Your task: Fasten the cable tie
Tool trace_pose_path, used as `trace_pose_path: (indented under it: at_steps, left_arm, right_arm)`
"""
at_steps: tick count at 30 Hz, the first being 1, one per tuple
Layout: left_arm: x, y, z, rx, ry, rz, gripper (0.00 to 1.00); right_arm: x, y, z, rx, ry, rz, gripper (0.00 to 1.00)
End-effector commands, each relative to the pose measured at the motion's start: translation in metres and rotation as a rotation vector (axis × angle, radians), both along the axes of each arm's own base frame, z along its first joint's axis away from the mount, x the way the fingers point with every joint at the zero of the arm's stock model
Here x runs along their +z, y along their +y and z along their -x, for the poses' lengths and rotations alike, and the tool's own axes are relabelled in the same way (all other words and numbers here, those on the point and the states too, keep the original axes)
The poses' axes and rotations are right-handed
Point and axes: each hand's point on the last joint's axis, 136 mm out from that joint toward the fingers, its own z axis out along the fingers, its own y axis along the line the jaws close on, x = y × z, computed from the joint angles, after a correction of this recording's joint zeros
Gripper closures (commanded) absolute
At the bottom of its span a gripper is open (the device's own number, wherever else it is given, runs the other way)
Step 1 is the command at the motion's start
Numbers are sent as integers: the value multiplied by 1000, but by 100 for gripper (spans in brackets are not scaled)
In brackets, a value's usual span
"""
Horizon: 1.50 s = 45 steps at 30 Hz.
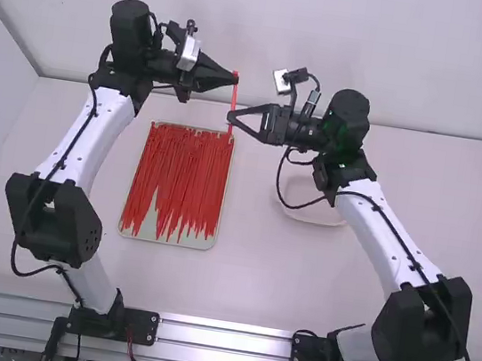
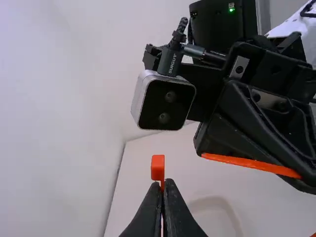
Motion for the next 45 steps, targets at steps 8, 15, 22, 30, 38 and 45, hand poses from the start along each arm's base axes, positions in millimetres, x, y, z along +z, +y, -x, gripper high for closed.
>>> trace_pose_path:
  at_steps: [8, 15, 22, 30, 38, 45]
  left_arm:
    - [0, -6, 8, -46, -43, 4, 98]
    - [-1, -14, 12, -67, -30, 4, 98]
    - [-3, -15, 13, -68, -10, 4, 98]
    - [-3, -11, 11, -58, 15, 3, 98]
    - [-3, -11, 9, -51, 13, 2, 98]
    - [-3, -4, 5, -27, 8, 2, 98]
  right_arm:
    - [-2, 1, -5, -28, 17, -2, 100]
    - [-2, 1, -5, -28, 23, -3, 100]
    - [-2, 1, -5, -28, 22, -3, 100]
    - [-2, 1, -5, -28, 22, -3, 100]
    - [-2, 1, -4, -25, 21, -3, 100]
    - [-2, 1, -4, -24, 18, -2, 100]
